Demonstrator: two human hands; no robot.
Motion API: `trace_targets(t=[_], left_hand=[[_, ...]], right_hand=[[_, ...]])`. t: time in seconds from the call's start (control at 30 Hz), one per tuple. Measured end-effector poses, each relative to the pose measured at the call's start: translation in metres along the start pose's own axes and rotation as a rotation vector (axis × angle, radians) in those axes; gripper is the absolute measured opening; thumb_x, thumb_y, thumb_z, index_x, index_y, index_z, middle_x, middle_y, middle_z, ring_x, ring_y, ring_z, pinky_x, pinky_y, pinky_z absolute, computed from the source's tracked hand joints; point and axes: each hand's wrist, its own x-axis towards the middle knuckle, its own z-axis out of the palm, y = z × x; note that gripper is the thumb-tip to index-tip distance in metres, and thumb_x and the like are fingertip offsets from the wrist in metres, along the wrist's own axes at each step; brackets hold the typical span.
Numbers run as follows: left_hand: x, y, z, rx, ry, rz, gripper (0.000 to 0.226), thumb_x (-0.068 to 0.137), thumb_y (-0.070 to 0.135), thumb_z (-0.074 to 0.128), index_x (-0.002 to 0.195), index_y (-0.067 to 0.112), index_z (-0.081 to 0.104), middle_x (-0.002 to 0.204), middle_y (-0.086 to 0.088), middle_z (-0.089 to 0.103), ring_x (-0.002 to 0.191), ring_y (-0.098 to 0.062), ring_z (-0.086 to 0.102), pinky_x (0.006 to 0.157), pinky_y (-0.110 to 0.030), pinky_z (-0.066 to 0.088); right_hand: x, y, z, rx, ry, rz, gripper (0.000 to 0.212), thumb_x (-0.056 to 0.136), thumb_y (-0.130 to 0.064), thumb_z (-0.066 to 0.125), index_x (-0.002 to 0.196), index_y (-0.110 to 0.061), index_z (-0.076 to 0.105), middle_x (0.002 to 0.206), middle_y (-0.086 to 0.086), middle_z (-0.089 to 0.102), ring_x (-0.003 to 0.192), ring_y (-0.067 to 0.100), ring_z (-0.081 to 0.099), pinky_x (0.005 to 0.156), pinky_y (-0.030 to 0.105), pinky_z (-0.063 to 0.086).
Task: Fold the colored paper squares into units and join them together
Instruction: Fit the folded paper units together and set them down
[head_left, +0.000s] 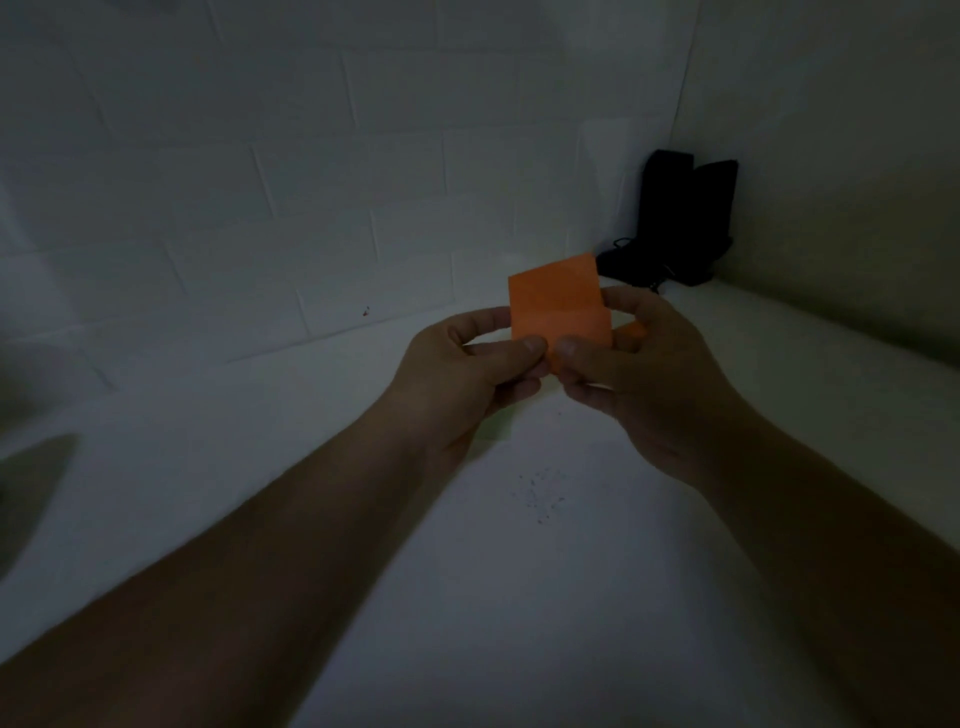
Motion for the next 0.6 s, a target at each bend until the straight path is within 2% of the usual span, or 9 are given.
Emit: trace_targets(t=[0.17,0.37,0.6], left_hand=[[0.0009,-0.0025,0.0001,0.041,-0.038,-0.028,0.032,0.091,0.004,0.072,0.123,0.003,0.07,0.102,-0.015,0.078,0.087,-0.017,0.075,0.079,-0.025,0.06],[0.0008,-0.0042,0.0008,0.058,-0.044,-0.042,0.028,0.091,0.002,0.071,0.119,0.0,0.071,0.095,-0.012,0.078,0.084,-0.015,0.075,0.076,-0.024,0.06],[-0.0011,-0.0055,0.0025,0.121,-0.062,-0.026,0.027,0.093,0.005,0.072,0.12,0.005,0.07,0.097,-0.015,0.077,0.086,-0.019,0.073,0.08,-0.027,0.06]], right_hand=[[0.0012,-0.0015,-0.0009,0.059,0.01,0.069,0.051,0.082,-0.001,0.077,0.124,-0.021,0.055,0.105,0.011,0.069,0.088,0.023,0.071,0.068,0.028,0.059],[0.0048,0.0013,-0.0028,0.133,-0.014,0.151,0.052,0.081,0.004,0.076,0.126,-0.017,0.057,0.115,0.016,0.068,0.083,0.025,0.065,0.066,0.03,0.055],[0.0053,0.0023,-0.0049,0.096,-0.034,0.146,0.051,0.082,0.002,0.076,0.125,-0.02,0.058,0.117,0.013,0.066,0.094,0.03,0.068,0.068,0.03,0.056]])
